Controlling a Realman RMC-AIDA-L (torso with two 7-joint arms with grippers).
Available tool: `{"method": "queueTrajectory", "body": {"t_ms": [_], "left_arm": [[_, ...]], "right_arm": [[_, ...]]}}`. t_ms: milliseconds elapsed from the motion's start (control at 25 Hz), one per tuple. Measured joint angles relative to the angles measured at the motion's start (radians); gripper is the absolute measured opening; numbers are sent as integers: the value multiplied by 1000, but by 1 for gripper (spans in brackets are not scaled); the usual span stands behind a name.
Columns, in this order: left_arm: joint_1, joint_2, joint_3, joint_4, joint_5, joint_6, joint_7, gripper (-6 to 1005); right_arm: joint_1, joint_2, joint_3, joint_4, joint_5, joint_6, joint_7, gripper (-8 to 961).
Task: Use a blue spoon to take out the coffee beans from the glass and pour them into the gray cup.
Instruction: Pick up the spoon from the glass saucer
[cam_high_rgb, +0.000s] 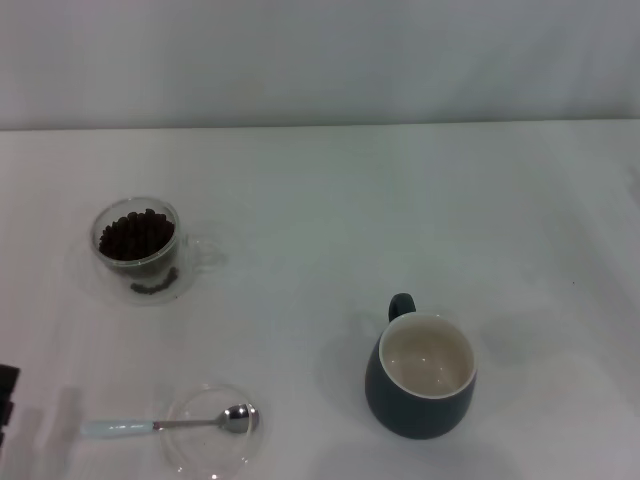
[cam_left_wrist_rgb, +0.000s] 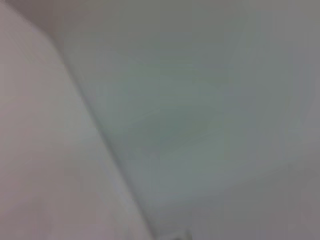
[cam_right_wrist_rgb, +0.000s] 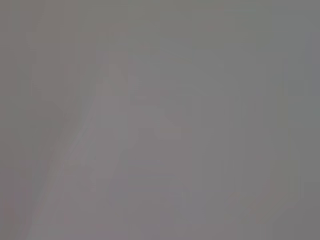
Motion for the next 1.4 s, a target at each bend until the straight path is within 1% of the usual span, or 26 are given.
{"method": "queueTrajectory", "body": {"t_ms": [240,760,960,1160,1400], "left_arm": [[0,0,1,-15,55,-77,-21,871],[6,0,1,-23,142,-79,21,871],[-8,0,-4,-23,173,-102,30,871],[-38,0,-4,-23,203,-135,30,871],[-52,0,-5,-22,219,-155,27,871]], "right_arm": [[-4,-1,1,7,0,1,1,635],[-20,-1,2,10,0,5,3,635],[-35,-1,2,10,0,-3,1,635],[-57,-1,2,7,0,-24,2,635],[-80,-1,2,6,0,-43,3,635]]}}
